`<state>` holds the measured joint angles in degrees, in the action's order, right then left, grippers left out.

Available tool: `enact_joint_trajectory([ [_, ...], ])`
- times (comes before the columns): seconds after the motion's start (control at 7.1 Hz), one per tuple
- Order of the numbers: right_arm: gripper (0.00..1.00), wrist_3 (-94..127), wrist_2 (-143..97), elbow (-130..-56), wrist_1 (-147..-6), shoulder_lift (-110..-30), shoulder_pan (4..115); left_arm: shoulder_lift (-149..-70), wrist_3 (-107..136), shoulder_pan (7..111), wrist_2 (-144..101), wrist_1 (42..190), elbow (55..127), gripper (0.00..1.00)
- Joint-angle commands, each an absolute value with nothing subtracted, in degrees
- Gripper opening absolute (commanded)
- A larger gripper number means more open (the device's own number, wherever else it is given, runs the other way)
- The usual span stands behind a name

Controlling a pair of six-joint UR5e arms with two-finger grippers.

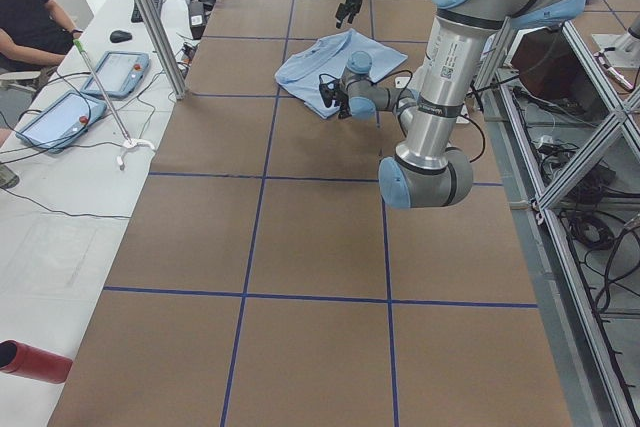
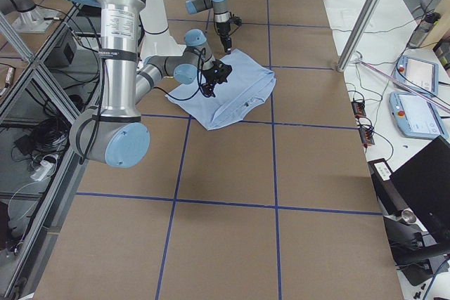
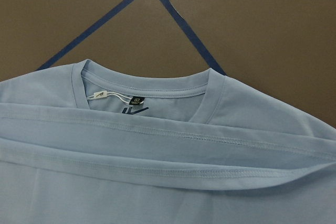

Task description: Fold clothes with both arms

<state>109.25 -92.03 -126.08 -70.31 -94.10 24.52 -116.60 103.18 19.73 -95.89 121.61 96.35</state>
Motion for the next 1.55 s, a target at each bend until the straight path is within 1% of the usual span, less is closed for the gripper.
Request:
enact_joint_trajectory([
  [0.0,1.00,109.16,-91.93,-125.60,-70.31,-94.13,24.70,-116.89,102.75,20.39,-95.63,121.55,96.33,0.47],
  [0.7,1.00,109.42,-91.41,-124.54,-70.40,-94.40,24.52,-117.07,101.52,21.18,-92.72,121.55,95.37,0.43],
  [0.85,1.00,109.42,-91.41,-124.45,-70.40,-94.39,24.61,-117.07,101.25,21.18,-92.72,121.55,95.36,0.41],
  [0.99,1.00,109.42,-91.41,-124.37,-70.40,-94.13,24.52,-116.98,101.25,21.27,-92.64,121.55,95.27,0.30],
  [1.13,1.00,109.42,-91.41,-124.28,-70.31,-94.04,24.52,-116.98,101.16,21.79,-91.94,121.55,95.27,0.00],
  [1.41,1.00,109.51,-91.41,-124.01,-70.31,-93.61,24.43,-116.90,97.40,23.72,-91.85,121.47,94.22,0.00],
])
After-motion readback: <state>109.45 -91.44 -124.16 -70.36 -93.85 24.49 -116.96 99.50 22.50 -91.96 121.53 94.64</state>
